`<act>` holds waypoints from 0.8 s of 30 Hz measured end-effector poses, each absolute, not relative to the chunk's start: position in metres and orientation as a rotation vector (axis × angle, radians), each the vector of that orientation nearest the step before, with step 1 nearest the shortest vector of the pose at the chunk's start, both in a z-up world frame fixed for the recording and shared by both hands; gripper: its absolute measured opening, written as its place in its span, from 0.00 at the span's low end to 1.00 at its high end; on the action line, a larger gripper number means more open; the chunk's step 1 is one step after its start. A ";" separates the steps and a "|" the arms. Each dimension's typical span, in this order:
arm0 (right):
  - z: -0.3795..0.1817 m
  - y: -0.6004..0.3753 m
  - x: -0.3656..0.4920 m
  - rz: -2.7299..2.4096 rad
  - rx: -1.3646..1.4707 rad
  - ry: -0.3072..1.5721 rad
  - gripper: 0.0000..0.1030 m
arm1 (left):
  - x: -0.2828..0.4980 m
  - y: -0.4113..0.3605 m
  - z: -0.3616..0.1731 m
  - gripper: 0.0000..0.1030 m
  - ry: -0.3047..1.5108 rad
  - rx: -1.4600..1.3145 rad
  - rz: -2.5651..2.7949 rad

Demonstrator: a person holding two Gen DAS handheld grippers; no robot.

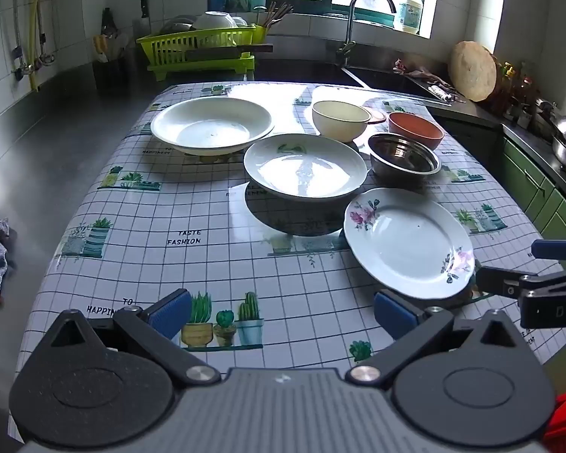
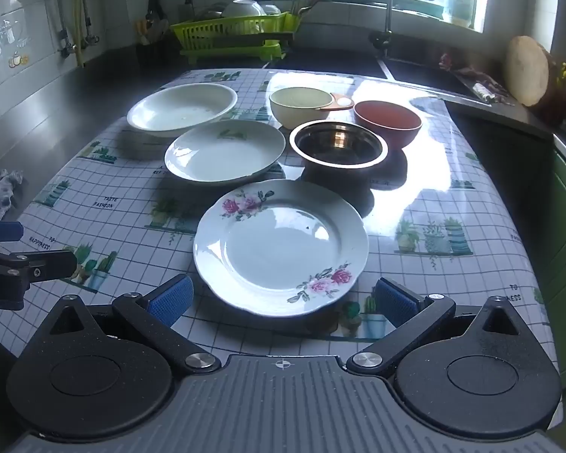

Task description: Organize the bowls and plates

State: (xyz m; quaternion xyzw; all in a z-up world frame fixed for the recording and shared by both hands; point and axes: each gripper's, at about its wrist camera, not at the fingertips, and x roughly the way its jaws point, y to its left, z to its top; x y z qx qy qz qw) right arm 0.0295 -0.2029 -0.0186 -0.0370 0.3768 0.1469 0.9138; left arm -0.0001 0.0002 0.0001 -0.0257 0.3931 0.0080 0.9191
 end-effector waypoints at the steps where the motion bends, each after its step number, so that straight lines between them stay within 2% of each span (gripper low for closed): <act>1: -0.019 -0.203 0.030 0.301 -0.076 0.769 1.00 | 0.000 0.000 0.000 1.00 0.812 -0.053 0.016; 24: -0.020 -0.204 0.034 0.306 -0.075 0.784 1.00 | 0.007 -0.002 -0.004 1.00 0.829 -0.046 0.022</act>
